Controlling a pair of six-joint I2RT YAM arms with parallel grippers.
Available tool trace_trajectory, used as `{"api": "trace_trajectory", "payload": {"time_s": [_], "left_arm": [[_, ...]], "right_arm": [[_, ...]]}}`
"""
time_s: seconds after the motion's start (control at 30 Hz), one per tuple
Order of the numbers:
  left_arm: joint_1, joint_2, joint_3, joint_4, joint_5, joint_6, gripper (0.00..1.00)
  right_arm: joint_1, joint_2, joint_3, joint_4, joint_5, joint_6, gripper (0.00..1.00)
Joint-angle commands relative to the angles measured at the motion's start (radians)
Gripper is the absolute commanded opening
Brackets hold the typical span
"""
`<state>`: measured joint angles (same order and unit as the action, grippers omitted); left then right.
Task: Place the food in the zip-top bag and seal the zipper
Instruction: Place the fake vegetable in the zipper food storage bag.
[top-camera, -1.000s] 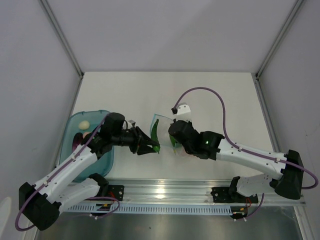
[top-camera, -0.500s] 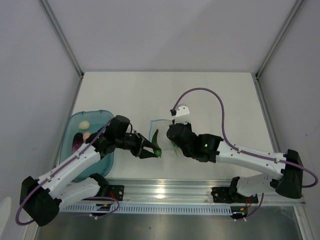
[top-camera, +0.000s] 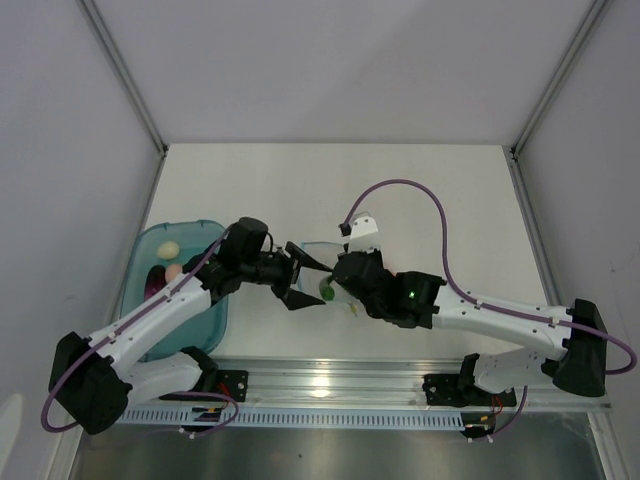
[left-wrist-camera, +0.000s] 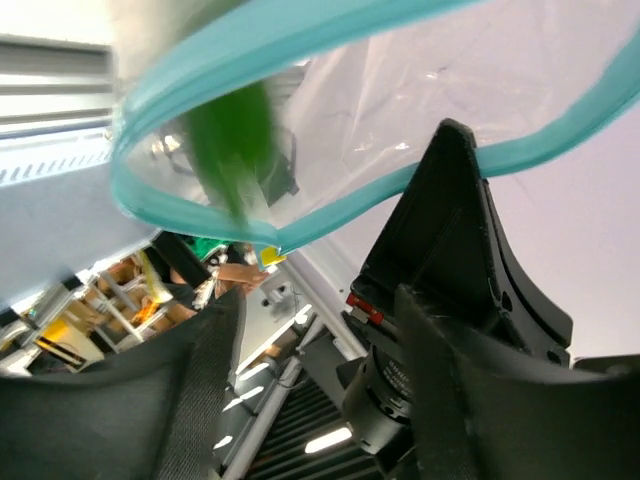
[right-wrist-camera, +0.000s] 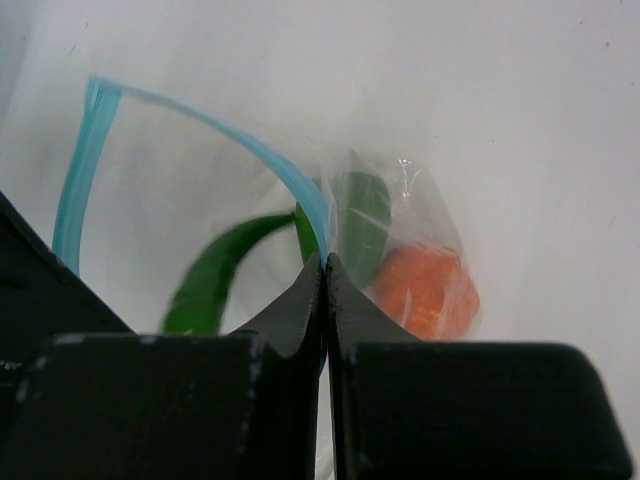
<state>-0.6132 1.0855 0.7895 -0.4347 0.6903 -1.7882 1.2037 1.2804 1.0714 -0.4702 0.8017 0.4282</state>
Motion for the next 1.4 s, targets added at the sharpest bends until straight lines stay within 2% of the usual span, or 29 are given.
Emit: {"api": "trace_trajectory", "payload": {"time_s": [0.0, 0.03, 0.2, 0.4, 0.47, 0.67, 0.77, 0.83, 0.93, 1.0, 1.2, 1.23, 1.33, 1.37], "left_arm": [[-0.007, 0.007, 0.057, 0.037, -0.005, 0.001, 0.74], [-0.007, 0.010, 0.072, 0.030, -0.006, 0.007, 0.79], [-0.003, -0.002, 0.082, -0.001, -0.020, 0.032, 0.83], [0.021, -0.035, 0.189, -0.134, -0.113, 0.235, 0.84], [0.036, -0.048, 0.206, -0.125, -0.133, 0.282, 0.83], [0.098, -0.211, -0.010, 0.121, -0.113, 0.302, 0.84], [0.144, -0.300, -0.068, 0.145, -0.161, 0.363, 0.87], [0.174, -0.334, -0.075, 0.151, -0.186, 0.473, 0.90], [0.205, -0.374, -0.046, 0.078, -0.254, 0.610, 1.00], [0.231, -0.380, -0.032, -0.025, -0.302, 0.667, 0.99], [0.458, -0.380, -0.044, -0.165, -0.337, 0.789, 1.00], [0.513, -0.372, -0.038, -0.218, -0.372, 0.815, 0.99], [0.581, -0.322, 0.026, -0.330, -0.483, 0.903, 0.99], [0.593, -0.309, 0.034, -0.349, -0.562, 0.918, 1.00]], "right_arm": [[0.010, -0.029, -0.002, 0.022, 0.040, 0.011, 0.00], [0.010, -0.029, -0.002, 0.022, 0.039, 0.012, 0.00], [0.010, -0.030, 0.001, 0.021, 0.037, 0.011, 0.00], [0.008, -0.036, 0.004, 0.004, 0.036, 0.020, 0.00], [0.005, -0.035, 0.005, -0.005, 0.022, 0.024, 0.00], [-0.015, -0.033, 0.010, -0.027, -0.025, 0.049, 0.00], [-0.033, -0.041, 0.004, -0.028, -0.051, 0.055, 0.00], [-0.042, -0.046, 0.002, -0.028, -0.079, 0.060, 0.00], [-0.050, -0.047, 0.005, -0.027, -0.105, 0.058, 0.00], [-0.052, -0.047, 0.009, -0.027, -0.111, 0.050, 0.00], [-0.061, -0.044, 0.009, -0.031, -0.122, 0.041, 0.00], [-0.064, -0.043, 0.007, -0.031, -0.128, 0.041, 0.00], [-0.069, -0.043, 0.002, -0.030, -0.134, 0.035, 0.00], [-0.067, -0.041, 0.001, -0.028, -0.136, 0.032, 0.00]]}}
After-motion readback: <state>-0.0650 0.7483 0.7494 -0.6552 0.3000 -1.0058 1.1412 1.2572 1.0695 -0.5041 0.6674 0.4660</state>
